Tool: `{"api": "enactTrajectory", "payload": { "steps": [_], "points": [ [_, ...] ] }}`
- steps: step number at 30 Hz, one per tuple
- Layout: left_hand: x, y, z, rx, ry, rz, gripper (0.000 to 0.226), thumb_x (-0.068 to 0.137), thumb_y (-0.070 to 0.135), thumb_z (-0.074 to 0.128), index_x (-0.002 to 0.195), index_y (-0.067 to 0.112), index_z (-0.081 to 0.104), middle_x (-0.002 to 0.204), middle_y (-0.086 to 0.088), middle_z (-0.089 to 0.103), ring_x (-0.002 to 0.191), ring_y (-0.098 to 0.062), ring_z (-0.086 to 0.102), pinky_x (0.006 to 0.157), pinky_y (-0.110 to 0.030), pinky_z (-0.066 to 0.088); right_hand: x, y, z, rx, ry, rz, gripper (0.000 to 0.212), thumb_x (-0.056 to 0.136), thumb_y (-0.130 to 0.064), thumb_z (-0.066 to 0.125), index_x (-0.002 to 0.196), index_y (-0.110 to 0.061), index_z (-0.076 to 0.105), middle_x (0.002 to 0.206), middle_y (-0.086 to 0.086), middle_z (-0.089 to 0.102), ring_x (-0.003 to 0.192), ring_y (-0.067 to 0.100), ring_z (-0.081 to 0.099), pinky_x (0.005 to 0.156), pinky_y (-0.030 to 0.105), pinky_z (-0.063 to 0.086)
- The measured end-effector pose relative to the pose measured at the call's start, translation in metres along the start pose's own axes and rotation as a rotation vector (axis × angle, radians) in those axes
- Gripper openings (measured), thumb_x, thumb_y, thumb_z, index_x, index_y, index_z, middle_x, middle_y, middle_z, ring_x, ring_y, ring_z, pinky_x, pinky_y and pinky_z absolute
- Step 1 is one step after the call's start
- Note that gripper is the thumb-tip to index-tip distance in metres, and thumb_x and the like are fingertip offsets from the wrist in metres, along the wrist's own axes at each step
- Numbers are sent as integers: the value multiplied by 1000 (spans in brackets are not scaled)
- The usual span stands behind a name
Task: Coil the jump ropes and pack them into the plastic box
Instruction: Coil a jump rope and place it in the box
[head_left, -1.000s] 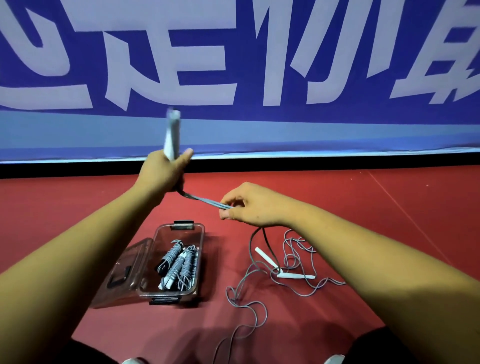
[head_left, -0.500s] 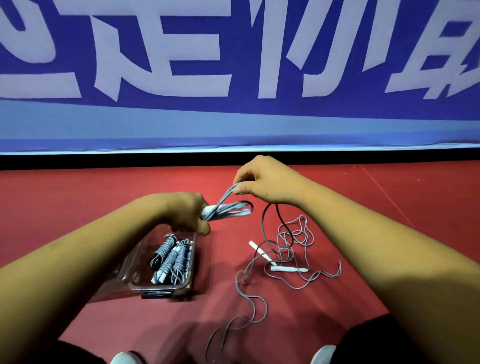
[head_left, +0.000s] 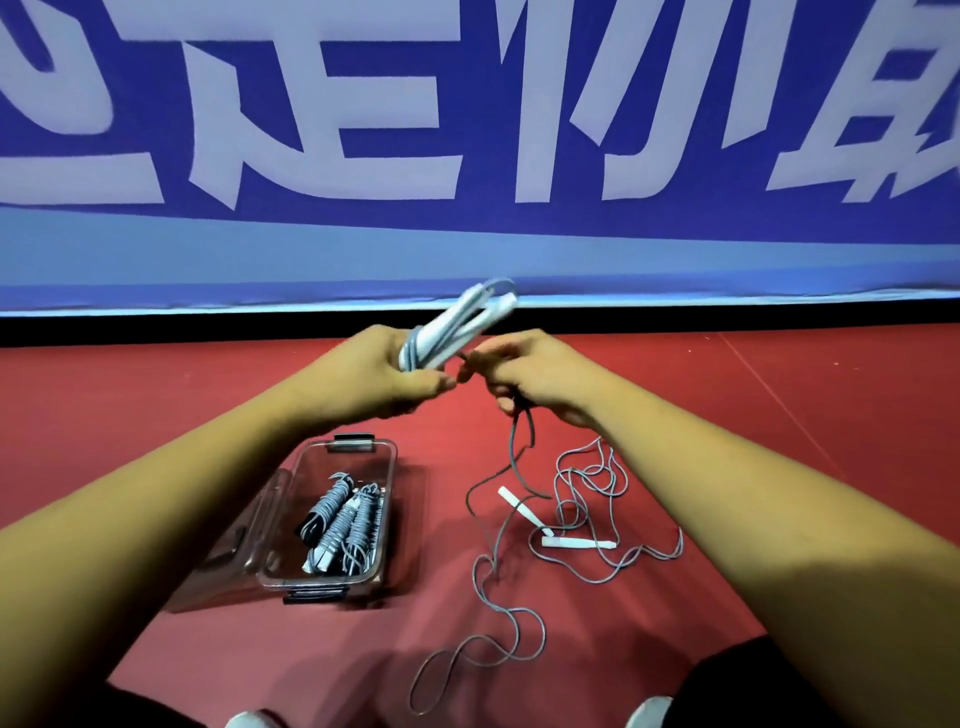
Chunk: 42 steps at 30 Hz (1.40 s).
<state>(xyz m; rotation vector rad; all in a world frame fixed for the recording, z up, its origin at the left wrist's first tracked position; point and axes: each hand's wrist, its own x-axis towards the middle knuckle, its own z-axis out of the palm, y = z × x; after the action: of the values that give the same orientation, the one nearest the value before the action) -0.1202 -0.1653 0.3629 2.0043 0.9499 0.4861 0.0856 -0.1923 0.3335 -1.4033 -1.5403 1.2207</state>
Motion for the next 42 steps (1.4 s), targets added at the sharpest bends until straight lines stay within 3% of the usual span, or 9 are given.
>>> {"api": "enactTrajectory", "payload": {
  "steps": [5,8,17,24,27,30,33,39,42],
  "points": [
    [11,-26,-30,-106,396,-182,20,85,12,72,72,11,57,54,-7,50,46,-18,40,45,-23,34,-2,9,37,69,-143,99,26,106,-22,35,101,-11,58,59,1,31,44,11,29,47,21,28],
    [14,-36,-40,106,445,-211,15,83,12,73,80,12,59,55,-5,57,41,-17,45,41,-22,37,-3,6,57,-38,-108,103,21,105,-18,34,99,-11,53,59,2,36,44,11,28,44,20,25],
    [16,-60,-17,931,288,-278,15,84,11,63,98,9,62,96,-18,66,87,-38,63,64,-35,41,-7,-14,63,-650,-150,-225,25,93,-20,58,77,-1,61,65,12,53,60,20,40,57,33,32],
    [8,-37,24,1260,-208,-85,20,94,32,53,106,20,64,101,-10,68,94,-33,66,70,-34,45,5,-18,27,-817,13,-251,15,89,-34,62,85,-23,72,80,-6,68,81,20,60,73,33,49],
    [4,-20,24,1117,-338,35,25,91,39,62,99,15,63,95,-10,69,89,-32,64,70,-34,43,8,-16,11,-628,18,-232,10,82,-25,75,78,-15,73,70,-6,69,69,9,60,67,27,49],
    [-2,-7,20,823,-312,46,49,75,61,72,70,17,52,59,0,53,55,-17,49,55,-30,33,5,-15,0,-304,1,-117,16,78,-14,79,77,-10,64,45,-10,50,42,5,39,45,19,31],
    [-9,4,20,475,-206,27,57,70,63,72,62,13,46,49,5,37,44,-11,31,45,-25,25,5,-11,-5,-158,-26,-62,17,80,-18,78,78,-11,63,59,3,53,55,17,41,52,23,31],
    [-9,4,14,235,-17,53,21,87,32,72,81,18,58,56,1,53,45,-11,41,46,-20,33,2,-1,3,133,-75,42,22,86,4,38,86,-9,56,57,7,42,47,12,30,50,23,21],
    [-8,-1,9,80,67,45,31,86,24,73,107,24,50,70,1,62,48,-15,47,45,-27,38,-2,3,14,110,-108,110,26,94,-2,44,82,-16,62,57,2,44,42,11,29,47,22,23]
  ]
}}
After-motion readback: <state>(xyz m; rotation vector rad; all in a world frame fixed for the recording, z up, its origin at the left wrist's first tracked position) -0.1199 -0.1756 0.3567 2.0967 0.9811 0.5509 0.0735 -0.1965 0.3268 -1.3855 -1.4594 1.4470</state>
